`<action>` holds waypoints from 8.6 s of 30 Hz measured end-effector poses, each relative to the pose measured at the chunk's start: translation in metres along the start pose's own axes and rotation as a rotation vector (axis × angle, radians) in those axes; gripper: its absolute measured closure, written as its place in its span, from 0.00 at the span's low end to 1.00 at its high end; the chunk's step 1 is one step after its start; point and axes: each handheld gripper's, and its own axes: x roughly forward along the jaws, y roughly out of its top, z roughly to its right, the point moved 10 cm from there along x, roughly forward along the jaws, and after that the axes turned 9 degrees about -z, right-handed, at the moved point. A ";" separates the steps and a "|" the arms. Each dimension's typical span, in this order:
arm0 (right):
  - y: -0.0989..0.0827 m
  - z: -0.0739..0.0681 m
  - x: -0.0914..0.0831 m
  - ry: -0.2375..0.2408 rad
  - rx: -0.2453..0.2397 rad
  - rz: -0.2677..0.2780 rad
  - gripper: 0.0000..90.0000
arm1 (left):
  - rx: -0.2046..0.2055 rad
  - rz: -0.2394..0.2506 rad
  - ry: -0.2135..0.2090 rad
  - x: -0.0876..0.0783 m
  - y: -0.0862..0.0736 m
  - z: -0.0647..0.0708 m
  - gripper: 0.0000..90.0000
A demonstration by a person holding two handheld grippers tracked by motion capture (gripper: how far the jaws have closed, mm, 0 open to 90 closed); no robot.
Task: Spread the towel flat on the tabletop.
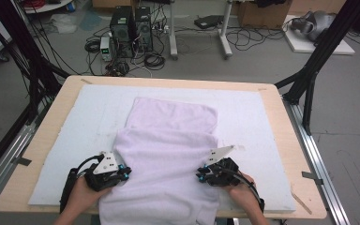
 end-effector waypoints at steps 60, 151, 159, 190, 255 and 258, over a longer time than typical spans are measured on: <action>-0.022 -0.014 -0.016 -0.007 -0.024 -0.031 0.97 | 0.038 -0.004 -0.039 -0.015 -0.013 0.023 0.98; -0.019 -0.033 -0.010 0.069 -0.078 0.044 0.97 | 0.032 0.047 -0.075 -0.019 -0.014 0.036 0.98; -0.015 -0.053 -0.043 0.072 -0.143 0.073 0.76 | 0.048 0.039 -0.021 -0.045 -0.017 0.039 0.66; -0.008 0.047 -0.021 -0.280 0.048 0.006 0.99 | -0.092 0.000 0.084 -0.004 0.004 -0.030 0.98; 0.035 0.089 -0.045 -0.104 0.145 0.167 0.36 | -0.148 0.120 0.024 -0.016 0.060 -0.069 0.44; 0.039 0.096 -0.048 -0.108 0.150 0.192 0.36 | -0.170 0.134 0.026 -0.017 0.064 -0.077 0.44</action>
